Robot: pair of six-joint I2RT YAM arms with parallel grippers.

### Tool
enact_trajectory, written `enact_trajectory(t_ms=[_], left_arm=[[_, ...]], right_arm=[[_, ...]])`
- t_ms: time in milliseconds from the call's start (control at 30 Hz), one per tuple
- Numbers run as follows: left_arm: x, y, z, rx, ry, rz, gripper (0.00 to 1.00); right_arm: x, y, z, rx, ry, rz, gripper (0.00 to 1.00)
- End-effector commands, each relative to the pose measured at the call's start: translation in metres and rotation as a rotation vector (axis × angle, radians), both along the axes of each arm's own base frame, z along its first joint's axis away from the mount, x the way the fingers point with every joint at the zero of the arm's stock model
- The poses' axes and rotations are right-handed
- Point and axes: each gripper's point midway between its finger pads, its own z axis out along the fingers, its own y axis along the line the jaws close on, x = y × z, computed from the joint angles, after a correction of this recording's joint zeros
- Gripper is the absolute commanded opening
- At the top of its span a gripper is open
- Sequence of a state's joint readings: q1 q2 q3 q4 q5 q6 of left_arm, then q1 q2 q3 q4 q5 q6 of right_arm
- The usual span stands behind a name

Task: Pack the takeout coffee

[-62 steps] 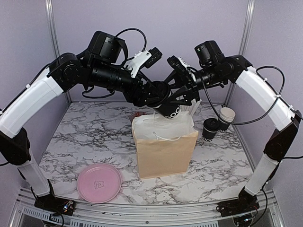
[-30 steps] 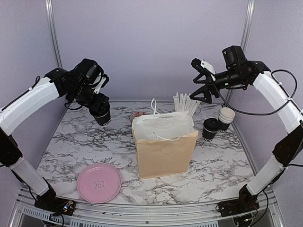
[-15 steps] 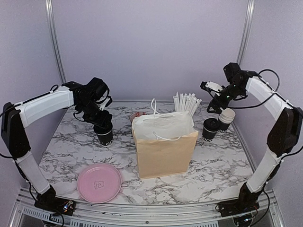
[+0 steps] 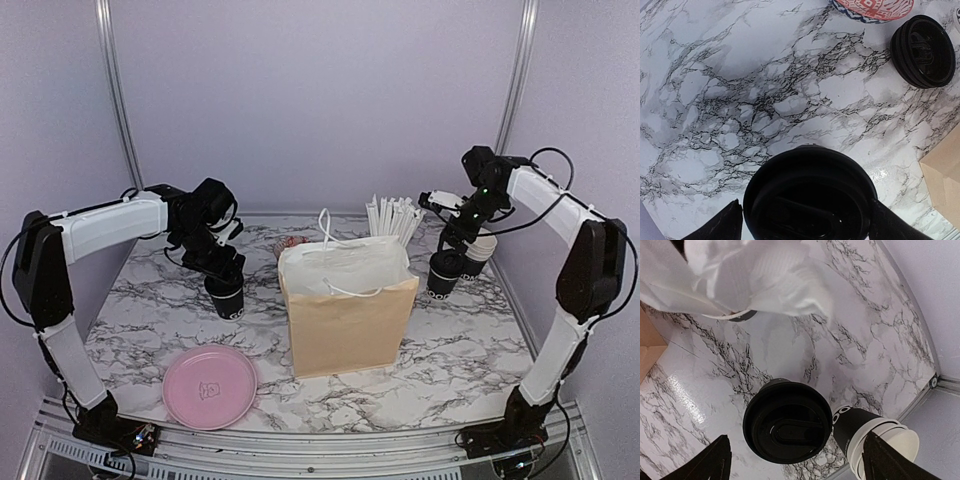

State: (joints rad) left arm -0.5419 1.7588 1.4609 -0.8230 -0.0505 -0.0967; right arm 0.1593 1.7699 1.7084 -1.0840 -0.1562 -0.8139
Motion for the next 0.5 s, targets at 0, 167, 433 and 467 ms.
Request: enact_trajectory(t_ms=[0,167,433,467], left_arm=[[-0.001,-0.004,0.009,-0.04,-0.012,-0.025,0.9],[0.003,-0.002,0.046,-0.062,-0.109,-0.027,0.99],[0.01,0.0,0.101,-0.112,-0.241,-0.001,0.99],[0.009,0.0,0.104,-0.117,-0.248,-0.001,0.99]], right_arm=[[0.0,0.003,0.007,0.006,0.03,0.026,0.89],[-0.001,-0.001,-0.002,-0.01,0.085,0.022,0.9],[-0.004,-0.011,-0.024,-0.055,0.173,-0.007,0.91],[-0.004,-0.012,-0.026,-0.063,0.179,-0.01,0.91]])
